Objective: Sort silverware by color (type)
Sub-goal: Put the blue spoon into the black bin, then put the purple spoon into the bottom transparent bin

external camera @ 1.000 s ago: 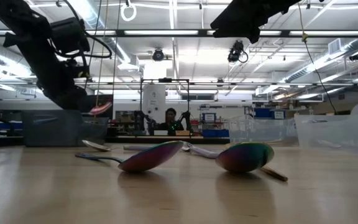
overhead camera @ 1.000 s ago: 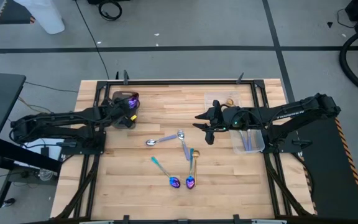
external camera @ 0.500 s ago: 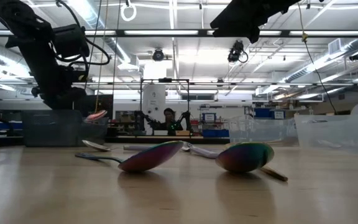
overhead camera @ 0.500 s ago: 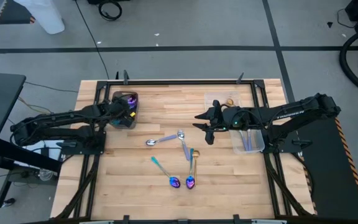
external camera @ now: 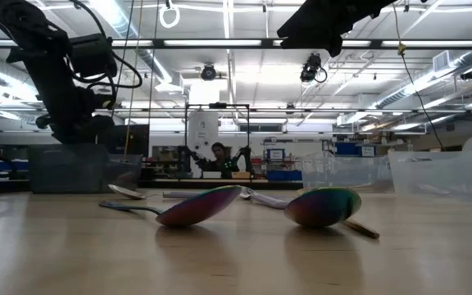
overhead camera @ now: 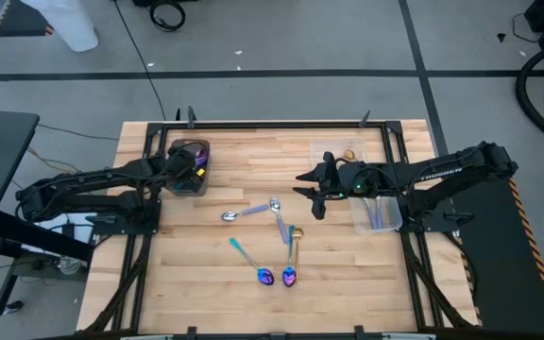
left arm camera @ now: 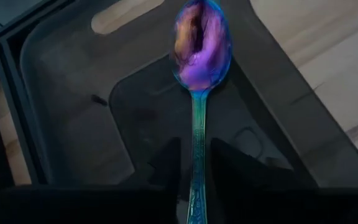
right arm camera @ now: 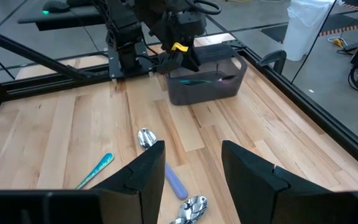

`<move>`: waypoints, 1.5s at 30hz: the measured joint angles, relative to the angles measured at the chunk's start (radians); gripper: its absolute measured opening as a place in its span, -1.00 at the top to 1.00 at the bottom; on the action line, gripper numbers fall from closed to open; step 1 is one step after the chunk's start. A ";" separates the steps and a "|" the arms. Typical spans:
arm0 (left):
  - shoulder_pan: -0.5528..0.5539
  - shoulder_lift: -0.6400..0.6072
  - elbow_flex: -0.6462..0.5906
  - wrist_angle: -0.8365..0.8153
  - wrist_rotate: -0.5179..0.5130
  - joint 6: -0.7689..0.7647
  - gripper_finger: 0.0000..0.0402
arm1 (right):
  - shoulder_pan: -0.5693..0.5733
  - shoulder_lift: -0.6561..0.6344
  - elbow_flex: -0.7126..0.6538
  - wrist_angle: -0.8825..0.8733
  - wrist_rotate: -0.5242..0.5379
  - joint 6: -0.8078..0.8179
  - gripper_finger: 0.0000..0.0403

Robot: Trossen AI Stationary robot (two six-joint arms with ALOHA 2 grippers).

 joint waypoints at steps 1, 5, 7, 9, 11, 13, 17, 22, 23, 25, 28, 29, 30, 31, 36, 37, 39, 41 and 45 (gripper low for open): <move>0.000 0.000 0.000 0.001 0.000 0.000 0.47 | 0.000 0.000 0.000 0.000 0.000 0.000 0.16; -0.009 -0.002 0.000 0.029 0.000 0.010 0.38 | 0.000 0.000 0.000 0.000 0.000 0.000 0.16; -0.021 -0.010 0.014 0.031 -0.002 0.032 0.37 | 0.000 0.000 0.000 -0.001 0.000 0.000 0.16; -0.035 -0.015 0.042 0.038 -0.019 0.054 0.37 | 0.000 0.000 0.000 -0.001 0.000 0.000 0.16; -0.052 -0.015 0.077 0.031 -0.041 0.075 0.37 | 0.000 0.000 0.000 -0.003 0.000 0.000 0.16; -0.070 -0.015 0.116 0.026 -0.059 0.095 0.37 | 0.000 0.000 0.000 -0.003 0.000 0.000 0.16; -0.113 -0.015 0.191 -0.008 -0.071 0.113 0.37 | 0.000 0.000 0.000 -0.006 0.000 0.000 0.16; -0.223 -0.013 0.245 -0.033 -0.032 0.112 0.37 | 0.000 0.000 0.000 -0.009 0.000 0.000 0.16; -0.252 -0.012 0.247 -0.032 -0.020 0.108 0.37 | 0.000 0.000 0.000 -0.009 0.000 0.000 0.16; -0.315 0.003 0.247 -0.019 -0.008 0.108 0.37 | 0.000 0.000 0.000 -0.009 0.000 0.000 0.16; -0.413 0.041 0.247 0.020 0.020 0.108 0.37 | 0.000 0.000 0.000 -0.009 0.000 0.003 0.16; -0.445 0.061 0.247 0.047 0.036 0.108 0.37 | 0.000 0.000 0.000 -0.009 0.000 0.005 0.16; -0.478 0.082 0.247 0.071 0.051 0.107 0.37 | 0.000 0.000 0.000 -0.010 0.000 0.011 0.16; -0.511 0.104 0.247 0.097 0.062 0.107 0.37 | 0.000 0.000 0.000 -0.010 0.000 0.014 0.16; -0.637 0.234 0.248 0.211 0.078 0.097 0.37 | 0.000 0.000 0.000 -0.017 0.000 0.014 0.16; -0.653 0.261 0.248 0.228 0.081 0.083 0.37 | 0.000 0.000 0.000 -0.019 0.000 0.014 0.16; -0.675 0.310 0.248 0.236 0.083 0.043 0.37 | 0.000 0.000 0.000 -0.019 0.000 0.013 0.16; -0.689 0.358 0.254 0.236 0.084 -0.003 0.37 | 0.000 0.000 0.000 -0.017 0.000 0.011 0.16; -0.700 0.444 0.291 0.235 0.083 -0.043 0.37 | 0.000 0.000 0.000 -0.017 0.000 0.011 0.16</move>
